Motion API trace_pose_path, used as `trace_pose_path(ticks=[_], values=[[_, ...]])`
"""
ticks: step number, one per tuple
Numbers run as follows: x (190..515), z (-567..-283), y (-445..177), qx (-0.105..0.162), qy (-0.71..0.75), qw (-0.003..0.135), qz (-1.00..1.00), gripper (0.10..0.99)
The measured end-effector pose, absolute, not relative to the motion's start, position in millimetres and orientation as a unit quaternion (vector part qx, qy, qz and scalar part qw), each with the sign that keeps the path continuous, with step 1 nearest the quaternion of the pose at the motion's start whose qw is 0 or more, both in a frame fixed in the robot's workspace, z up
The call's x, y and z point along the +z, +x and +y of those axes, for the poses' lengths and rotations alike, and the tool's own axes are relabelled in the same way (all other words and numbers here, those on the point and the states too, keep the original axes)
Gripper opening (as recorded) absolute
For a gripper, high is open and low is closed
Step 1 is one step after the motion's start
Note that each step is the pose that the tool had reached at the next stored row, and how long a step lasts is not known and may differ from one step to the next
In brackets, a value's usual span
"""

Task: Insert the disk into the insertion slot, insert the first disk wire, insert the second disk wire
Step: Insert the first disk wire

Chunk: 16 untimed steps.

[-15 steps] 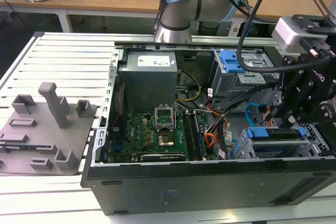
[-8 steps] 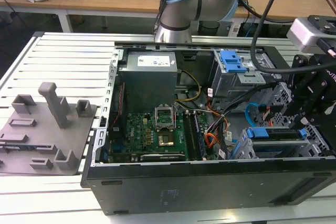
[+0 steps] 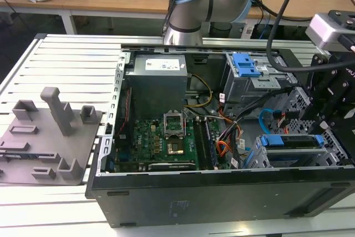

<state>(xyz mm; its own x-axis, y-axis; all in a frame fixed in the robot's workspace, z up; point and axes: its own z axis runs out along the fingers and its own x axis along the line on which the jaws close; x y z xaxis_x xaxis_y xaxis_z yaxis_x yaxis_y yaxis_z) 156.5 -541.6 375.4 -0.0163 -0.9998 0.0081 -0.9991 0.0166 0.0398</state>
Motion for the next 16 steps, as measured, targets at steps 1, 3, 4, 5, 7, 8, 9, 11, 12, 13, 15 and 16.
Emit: trace_pose_path(ticks=[1, 3, 4, 5, 7, 8, 9, 11, 12, 13, 15, 16], values=[[376, -542, 157, -0.011, 0.701, 0.017, -0.713, 0.361], [380, -541, 157, -0.011, 0.701, 0.017, -0.713, 0.361], [382, -541, 157, -0.011, 0.701, 0.017, -0.713, 0.361], [383, -541, 157, -0.011, 0.701, 0.017, -0.713, 0.361], [385, -540, 157, -0.011, 0.701, 0.017, -0.713, 0.361], [385, -540, 157, -0.011, 0.701, 0.017, -0.713, 0.361], [385, -540, 157, -0.011, 0.701, 0.017, -0.713, 0.361], [385, -540, 157, -0.011, 0.701, 0.017, -0.713, 0.361], [386, -540, 157, -0.011, 0.701, 0.017, -0.713, 0.361], [385, -537, 157, -0.011, 0.701, 0.017, -0.713, 0.361], [385, -530, 157, -0.011, 0.701, 0.017, -0.713, 0.361], [386, -525, 157, -0.011, 0.701, 0.017, -0.713, 0.361]])
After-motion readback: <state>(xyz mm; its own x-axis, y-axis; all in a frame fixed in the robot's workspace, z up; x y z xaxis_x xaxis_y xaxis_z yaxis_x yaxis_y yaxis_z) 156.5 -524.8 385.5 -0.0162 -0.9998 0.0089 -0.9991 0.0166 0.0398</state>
